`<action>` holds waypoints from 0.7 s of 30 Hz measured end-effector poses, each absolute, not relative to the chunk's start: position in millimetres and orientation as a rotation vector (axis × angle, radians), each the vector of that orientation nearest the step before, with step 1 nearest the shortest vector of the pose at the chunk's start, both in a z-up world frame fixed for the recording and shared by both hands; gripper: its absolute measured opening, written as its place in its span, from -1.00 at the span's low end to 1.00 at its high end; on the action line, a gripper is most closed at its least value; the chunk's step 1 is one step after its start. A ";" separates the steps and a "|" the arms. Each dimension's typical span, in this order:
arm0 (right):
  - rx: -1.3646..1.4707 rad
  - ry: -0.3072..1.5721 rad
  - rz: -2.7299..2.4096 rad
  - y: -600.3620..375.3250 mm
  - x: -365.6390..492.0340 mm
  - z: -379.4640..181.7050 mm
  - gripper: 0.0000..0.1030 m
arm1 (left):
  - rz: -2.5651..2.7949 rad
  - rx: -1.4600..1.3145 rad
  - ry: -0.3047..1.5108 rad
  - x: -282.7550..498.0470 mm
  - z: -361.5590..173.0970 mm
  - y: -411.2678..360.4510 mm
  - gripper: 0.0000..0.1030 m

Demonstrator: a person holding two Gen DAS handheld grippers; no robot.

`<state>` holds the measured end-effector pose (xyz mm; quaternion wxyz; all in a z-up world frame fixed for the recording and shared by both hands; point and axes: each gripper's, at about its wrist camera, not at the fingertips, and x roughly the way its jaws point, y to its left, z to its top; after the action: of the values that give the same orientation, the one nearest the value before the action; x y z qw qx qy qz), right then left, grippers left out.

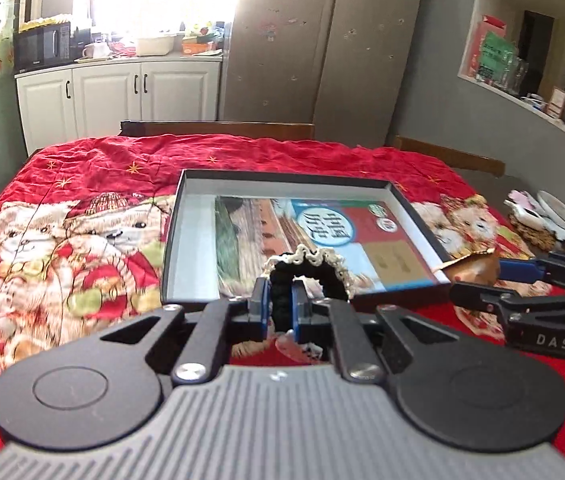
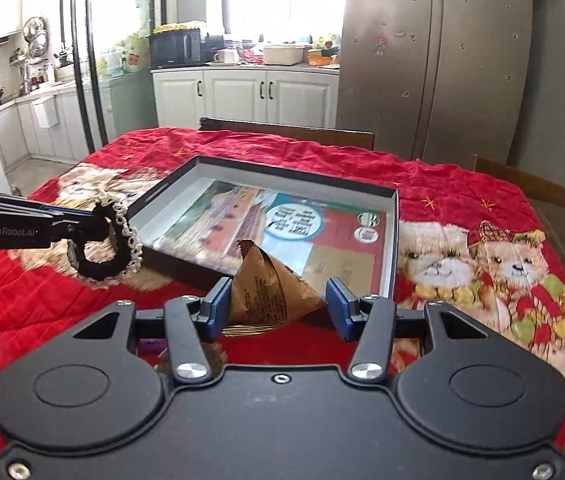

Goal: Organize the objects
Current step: 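Carry the scrunchie and paper packet with both tools into the black box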

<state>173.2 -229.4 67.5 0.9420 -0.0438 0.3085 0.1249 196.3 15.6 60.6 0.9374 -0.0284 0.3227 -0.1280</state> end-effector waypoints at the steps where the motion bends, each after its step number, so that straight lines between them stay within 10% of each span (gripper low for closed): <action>1: -0.090 0.631 0.248 -228.9 181.3 66.3 -0.06 | -0.257 -0.055 0.662 204.5 58.8 15.3 -0.75; 21: -0.067 0.665 0.124 -233.1 313.9 19.9 -0.06 | -0.164 -0.058 0.721 324.9 20.0 -5.3 -0.73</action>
<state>313.9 -233.1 19.9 0.9427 -0.0327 0.3264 0.0606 324.9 -5.3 20.0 0.9320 -0.0283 0.3524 -0.0802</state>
